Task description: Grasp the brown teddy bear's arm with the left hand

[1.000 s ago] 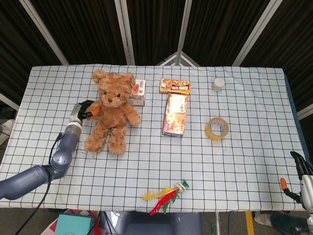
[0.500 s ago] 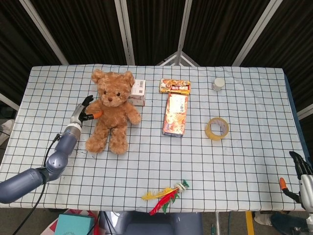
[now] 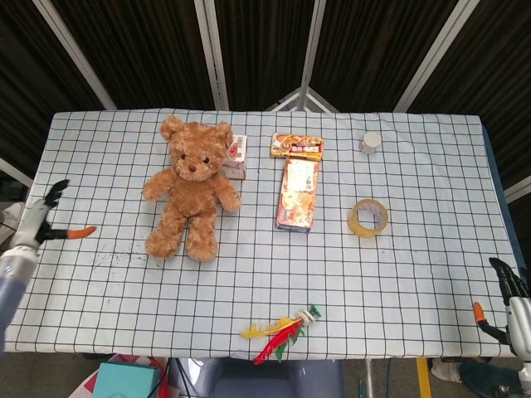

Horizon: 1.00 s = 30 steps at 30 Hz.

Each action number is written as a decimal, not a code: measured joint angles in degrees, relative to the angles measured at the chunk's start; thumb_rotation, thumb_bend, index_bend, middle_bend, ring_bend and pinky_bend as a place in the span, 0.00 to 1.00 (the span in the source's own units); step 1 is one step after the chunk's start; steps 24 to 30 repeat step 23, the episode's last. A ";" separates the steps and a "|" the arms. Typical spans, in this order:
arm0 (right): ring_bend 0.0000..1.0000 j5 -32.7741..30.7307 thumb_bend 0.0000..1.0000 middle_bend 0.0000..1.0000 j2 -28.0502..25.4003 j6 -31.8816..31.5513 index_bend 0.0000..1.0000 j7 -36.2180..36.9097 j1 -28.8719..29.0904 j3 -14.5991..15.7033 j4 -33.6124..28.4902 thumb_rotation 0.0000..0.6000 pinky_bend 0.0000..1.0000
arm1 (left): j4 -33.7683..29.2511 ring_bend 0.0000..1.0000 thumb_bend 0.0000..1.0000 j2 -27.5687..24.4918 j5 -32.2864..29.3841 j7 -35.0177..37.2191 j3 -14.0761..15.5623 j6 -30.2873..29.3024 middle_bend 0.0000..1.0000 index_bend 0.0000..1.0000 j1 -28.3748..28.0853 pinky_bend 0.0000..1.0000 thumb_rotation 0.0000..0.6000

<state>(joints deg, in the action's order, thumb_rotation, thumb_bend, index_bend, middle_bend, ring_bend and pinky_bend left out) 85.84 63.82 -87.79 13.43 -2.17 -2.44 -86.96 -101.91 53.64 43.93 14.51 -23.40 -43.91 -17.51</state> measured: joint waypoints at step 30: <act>0.19 5.49 0.42 0.11 -0.13 -6.70 0.03 -3.73 -1.41 0.21 -1.02 1.00 0.04 | 11.79 0.00 0.21 3.92 34.48 -5.82 13.71 -37.88 0.00 0.08 16.61 0.00 1.00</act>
